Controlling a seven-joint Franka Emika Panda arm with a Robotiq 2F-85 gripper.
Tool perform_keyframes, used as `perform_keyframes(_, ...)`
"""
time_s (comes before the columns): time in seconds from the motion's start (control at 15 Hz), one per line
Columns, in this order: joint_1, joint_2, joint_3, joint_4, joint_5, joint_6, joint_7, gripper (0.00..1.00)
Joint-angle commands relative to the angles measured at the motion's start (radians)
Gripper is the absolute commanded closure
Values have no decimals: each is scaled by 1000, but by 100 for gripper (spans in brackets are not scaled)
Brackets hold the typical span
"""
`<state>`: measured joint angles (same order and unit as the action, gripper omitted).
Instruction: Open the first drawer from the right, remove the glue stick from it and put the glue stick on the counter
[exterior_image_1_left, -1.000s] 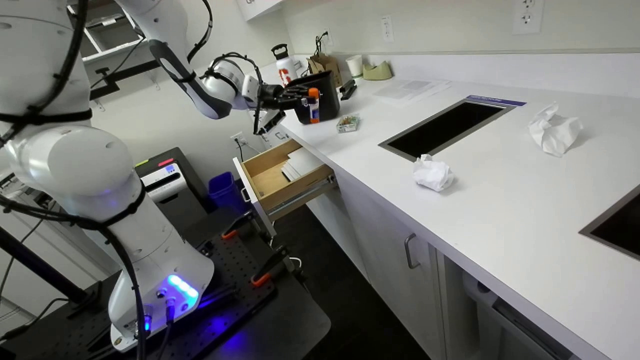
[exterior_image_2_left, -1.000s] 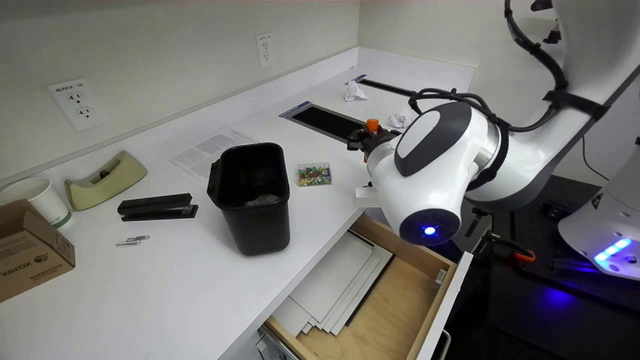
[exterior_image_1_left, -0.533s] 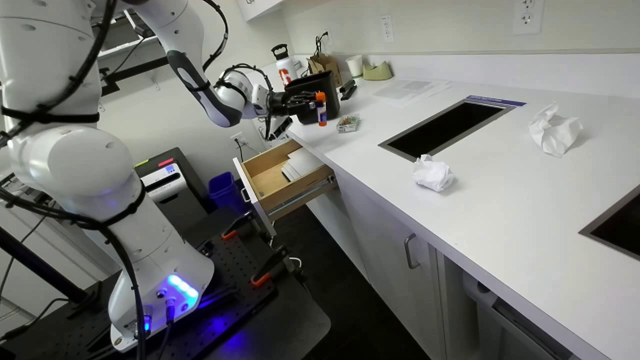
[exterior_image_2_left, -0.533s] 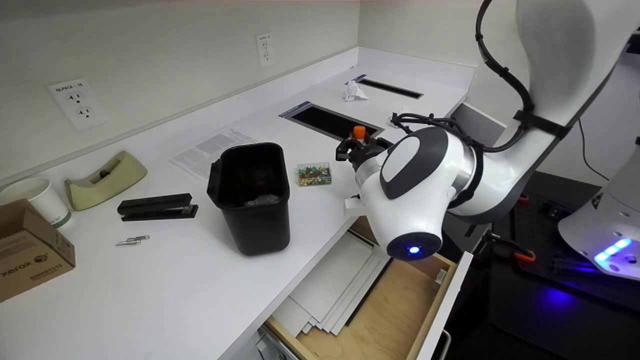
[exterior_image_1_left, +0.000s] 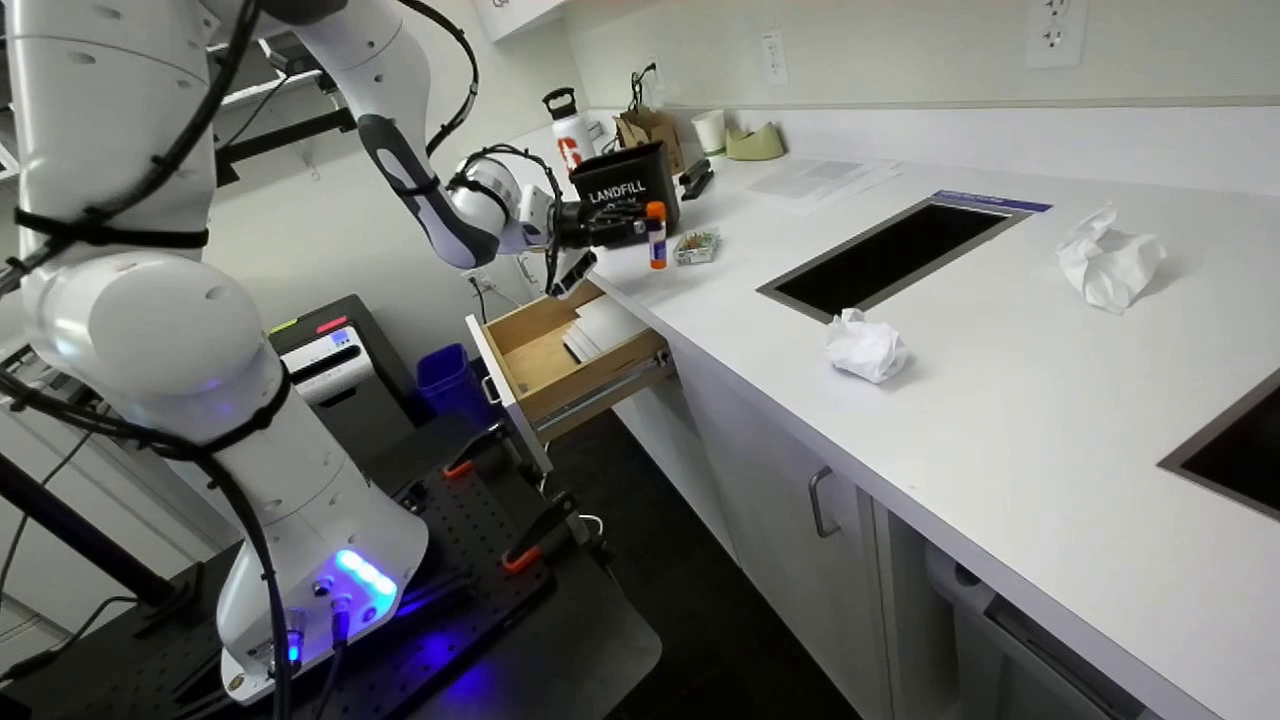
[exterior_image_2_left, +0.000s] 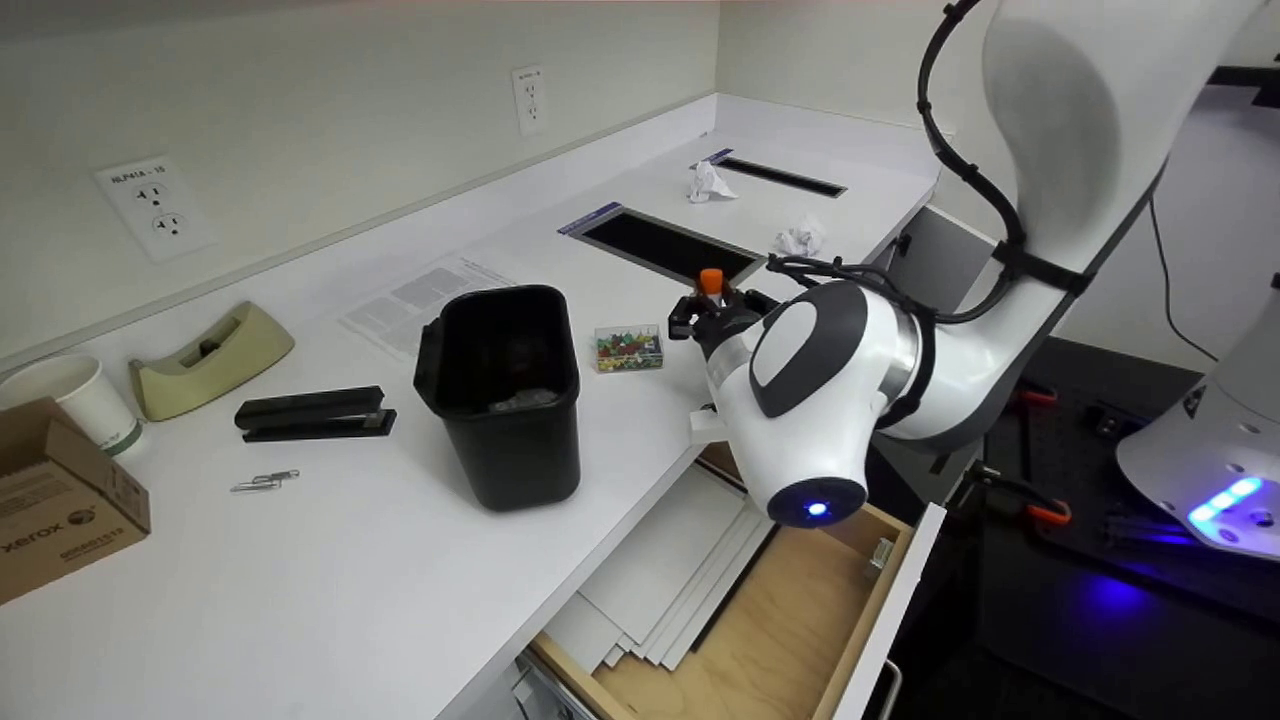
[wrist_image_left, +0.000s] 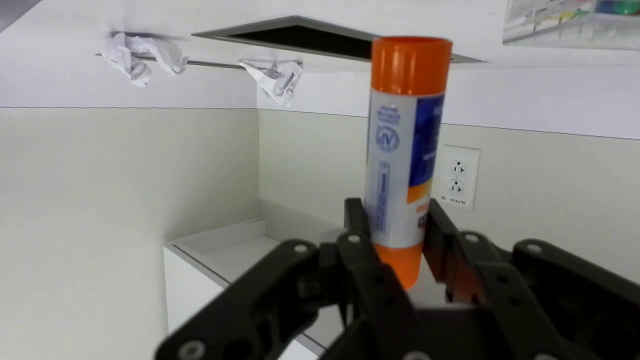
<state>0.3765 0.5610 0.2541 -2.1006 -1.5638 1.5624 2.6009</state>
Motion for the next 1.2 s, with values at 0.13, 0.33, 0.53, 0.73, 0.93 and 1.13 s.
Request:
perform_keyframes(0.13,-37,44,7,18,-65,38,-1,92)
perform_keyframes(0.33,-42,66,10,25,-77,41,-1,92)
perform_keyframes(0.53,-43,82,11,32,-81,42,-1,92)
perform_keyframes(0.73,-39,81,13,30,-82,34,-1,44)
perform_keyframes(0.93,-37,68,17,21,-76,29,-1,30)
perform_keyframes(1.13,-37,49,22,9,-72,28,-1,6)
